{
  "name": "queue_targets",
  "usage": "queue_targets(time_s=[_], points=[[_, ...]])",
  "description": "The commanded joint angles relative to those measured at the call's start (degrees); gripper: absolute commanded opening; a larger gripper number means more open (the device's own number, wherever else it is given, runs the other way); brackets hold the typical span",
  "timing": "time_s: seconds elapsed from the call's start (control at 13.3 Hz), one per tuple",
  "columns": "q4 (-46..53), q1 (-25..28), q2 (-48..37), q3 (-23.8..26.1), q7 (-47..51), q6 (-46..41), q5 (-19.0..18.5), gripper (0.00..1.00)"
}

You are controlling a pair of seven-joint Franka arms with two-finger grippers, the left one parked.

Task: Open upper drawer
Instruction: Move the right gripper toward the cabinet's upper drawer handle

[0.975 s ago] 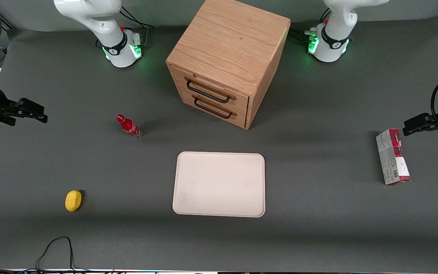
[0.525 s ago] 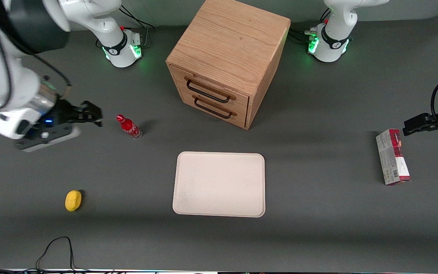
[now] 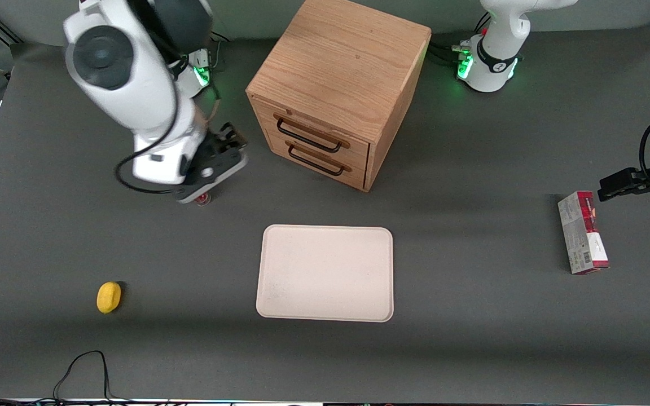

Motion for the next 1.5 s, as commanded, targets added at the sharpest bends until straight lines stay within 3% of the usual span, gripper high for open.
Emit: queue_targets(time_s=[0.0, 0.38, 0.82, 1.12, 1.43], points=[[2.00, 4.13, 1.20, -0.12, -0.35, 0.33, 0.74, 1.00], [1.21, 11.70, 1.82, -0.12, -0.43, 2.18, -0.49, 1.00], [-0.46, 11.27, 1.47, -0.82, -15.36, 2.09, 0.47, 1.00], [-1.17, 11.10, 1.20, -1.88, -16.25, 2.09, 6.96, 1.00], [-6.59, 11.18, 0.16, -2.32, -16.96, 6.73, 7.06, 1.00]])
